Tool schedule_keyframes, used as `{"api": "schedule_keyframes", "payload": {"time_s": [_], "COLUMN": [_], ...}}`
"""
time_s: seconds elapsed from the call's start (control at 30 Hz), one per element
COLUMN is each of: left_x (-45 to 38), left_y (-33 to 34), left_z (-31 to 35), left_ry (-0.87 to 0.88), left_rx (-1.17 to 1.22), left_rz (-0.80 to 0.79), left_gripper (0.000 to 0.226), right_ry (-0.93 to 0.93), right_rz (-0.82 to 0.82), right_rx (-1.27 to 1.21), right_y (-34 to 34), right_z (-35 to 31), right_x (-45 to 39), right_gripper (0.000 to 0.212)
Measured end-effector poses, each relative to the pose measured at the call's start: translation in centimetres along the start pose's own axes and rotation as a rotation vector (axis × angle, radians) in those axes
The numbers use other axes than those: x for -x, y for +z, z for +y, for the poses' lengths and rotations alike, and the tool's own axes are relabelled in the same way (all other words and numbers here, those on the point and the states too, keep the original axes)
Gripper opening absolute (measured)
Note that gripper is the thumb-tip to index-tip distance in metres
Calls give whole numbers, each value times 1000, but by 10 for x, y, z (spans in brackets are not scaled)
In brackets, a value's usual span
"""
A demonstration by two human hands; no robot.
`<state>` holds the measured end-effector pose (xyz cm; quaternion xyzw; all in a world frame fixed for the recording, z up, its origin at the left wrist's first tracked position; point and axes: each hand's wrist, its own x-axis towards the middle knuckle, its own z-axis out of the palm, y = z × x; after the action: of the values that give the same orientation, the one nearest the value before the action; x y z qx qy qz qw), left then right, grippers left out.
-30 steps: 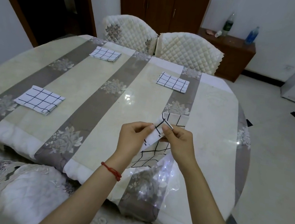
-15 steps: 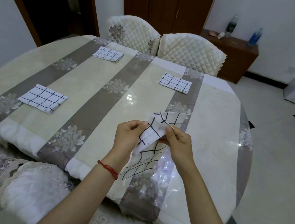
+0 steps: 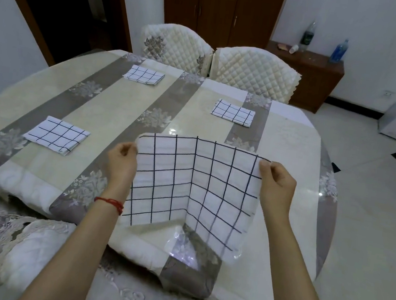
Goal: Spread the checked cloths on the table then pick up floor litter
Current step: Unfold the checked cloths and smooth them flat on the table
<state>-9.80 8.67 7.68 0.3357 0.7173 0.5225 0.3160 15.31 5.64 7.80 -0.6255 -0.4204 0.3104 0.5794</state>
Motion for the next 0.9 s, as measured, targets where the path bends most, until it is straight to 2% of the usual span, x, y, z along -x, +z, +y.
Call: {"api": "schedule_keyframes", "payload": {"time_s": [0.07, 0.17, 0.23, 0.3, 0.37, 0.47, 0.6, 0.73, 0.83, 0.9], "left_x": [4, 29, 46, 54, 56, 46, 23, 6, 2, 6], "left_y": [7, 28, 43, 55, 60, 62, 55, 46, 44, 45], "left_z": [1, 15, 24, 31, 36, 40, 40, 33, 26, 24], "left_ry": [140, 448, 591, 621, 589, 562, 445, 328, 243, 210], "left_rx": [-110, -174, -257, -285, -250, -197, -16, 69, 63, 21], "left_rz": [-36, -374, -617, -743, -780, -697, -527, -388, -277, -190], "left_gripper": [26, 36, 43, 33, 12, 28, 40, 31, 27, 11], "right_ry": [-75, -185, -248, -249, -235, -120, 58, 124, 143, 144], "right_rz": [-108, -290, -366, -412, -415, -429, -442, -363, -318, -297], "right_rx": [61, 189, 227, 212, 212, 248, 287, 203, 47, -28], "right_y": [2, 10, 16, 18, 13, -3, -28, -42, -39, -32], "right_z": [-5, -16, -24, -30, -31, -27, -10, 3, -1, -8], "right_x": [-3, -5, -3, 0, 1, -1, -1, -1, 0, 0], "right_gripper": [28, 14, 8, 16, 22, 12, 23, 23, 13, 13]}}
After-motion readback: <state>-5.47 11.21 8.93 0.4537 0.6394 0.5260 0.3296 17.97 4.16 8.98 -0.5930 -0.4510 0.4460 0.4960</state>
